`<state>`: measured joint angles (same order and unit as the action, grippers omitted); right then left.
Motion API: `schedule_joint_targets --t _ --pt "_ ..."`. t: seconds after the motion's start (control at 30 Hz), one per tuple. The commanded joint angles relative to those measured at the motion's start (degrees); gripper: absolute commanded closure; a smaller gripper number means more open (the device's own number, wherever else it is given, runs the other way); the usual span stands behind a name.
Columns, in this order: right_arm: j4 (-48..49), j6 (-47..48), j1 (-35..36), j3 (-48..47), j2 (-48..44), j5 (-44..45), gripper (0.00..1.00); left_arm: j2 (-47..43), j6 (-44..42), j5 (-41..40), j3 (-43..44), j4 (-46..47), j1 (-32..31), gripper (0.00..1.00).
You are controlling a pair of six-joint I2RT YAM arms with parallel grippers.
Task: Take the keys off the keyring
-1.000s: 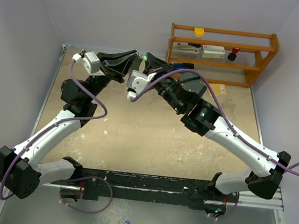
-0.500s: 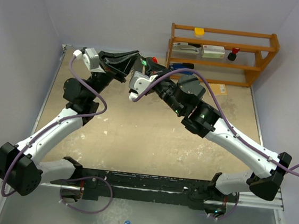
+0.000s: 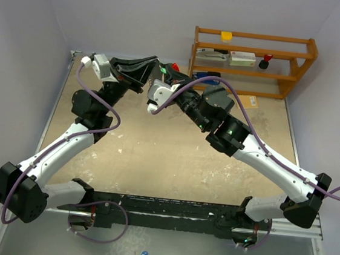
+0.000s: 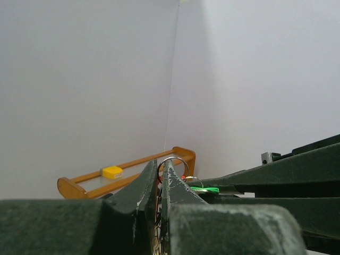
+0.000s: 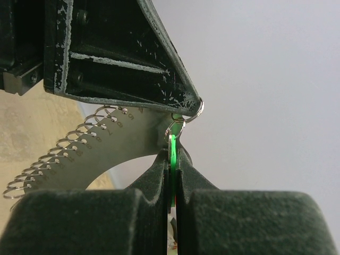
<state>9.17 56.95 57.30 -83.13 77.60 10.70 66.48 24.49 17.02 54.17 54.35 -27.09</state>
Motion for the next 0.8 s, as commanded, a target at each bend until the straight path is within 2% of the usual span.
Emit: schedule_joint_targets --t 0.0,0.23,0.77 --pt "-0.6 -2.0 0.31 -2.61 0.17 -2.47 1.0 -0.84 -1.29 -5.59 0.81 2.98 -0.03 1.0" --pt "-2.06 -2.83 0.38 -4.0 0.35 -3.38 1.0 0.39 -2.56 -10.77 -0.38 3.24 -0.03 1.0" --pt "-2.83 -2.08 0.45 -6.79 -0.07 -3.29 1.0 2.64 -5.79 -16.52 -1.41 2.36 -0.5 1.0"
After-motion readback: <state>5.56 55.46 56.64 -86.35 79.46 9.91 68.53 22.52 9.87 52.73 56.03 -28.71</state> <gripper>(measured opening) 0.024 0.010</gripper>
